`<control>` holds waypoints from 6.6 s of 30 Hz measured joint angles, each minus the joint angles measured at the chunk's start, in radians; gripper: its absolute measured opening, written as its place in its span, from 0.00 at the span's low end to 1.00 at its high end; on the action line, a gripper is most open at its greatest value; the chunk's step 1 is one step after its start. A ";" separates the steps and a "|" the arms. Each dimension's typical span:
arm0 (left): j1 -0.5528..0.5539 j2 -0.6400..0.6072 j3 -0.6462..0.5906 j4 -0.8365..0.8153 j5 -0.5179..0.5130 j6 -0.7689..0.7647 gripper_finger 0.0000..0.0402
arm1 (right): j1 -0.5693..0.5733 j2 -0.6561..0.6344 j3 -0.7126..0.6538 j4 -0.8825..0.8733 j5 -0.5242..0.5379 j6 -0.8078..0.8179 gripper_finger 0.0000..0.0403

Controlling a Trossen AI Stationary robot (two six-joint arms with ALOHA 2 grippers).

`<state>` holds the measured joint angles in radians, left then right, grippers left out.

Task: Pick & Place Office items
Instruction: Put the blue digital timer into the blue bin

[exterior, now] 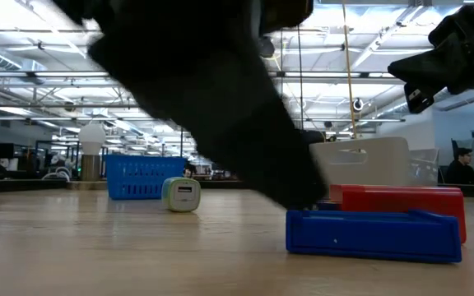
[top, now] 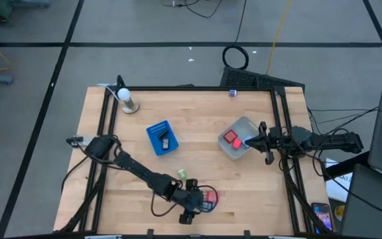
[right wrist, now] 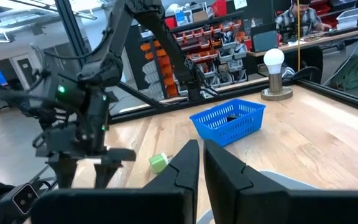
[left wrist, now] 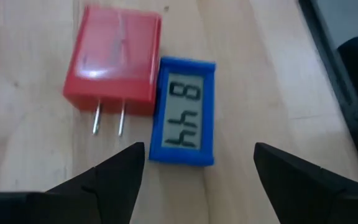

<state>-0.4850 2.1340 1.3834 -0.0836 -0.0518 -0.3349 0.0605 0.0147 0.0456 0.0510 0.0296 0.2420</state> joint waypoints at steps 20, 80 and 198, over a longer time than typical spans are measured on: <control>0.060 0.066 0.002 0.113 0.152 -0.001 0.60 | -0.002 0.019 0.000 0.005 0.023 0.003 0.04; -0.157 -0.123 -0.001 -0.232 0.019 0.026 0.20 | -0.002 0.019 0.000 0.004 0.020 0.014 0.04; 0.115 -1.252 -0.546 -0.181 -0.289 0.308 0.37 | -0.002 0.032 0.000 0.094 0.192 -0.166 0.04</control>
<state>-0.3705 0.8823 0.8377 -0.2645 -0.3412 -0.0270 0.0589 0.0471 0.0452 0.1445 0.2215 0.0756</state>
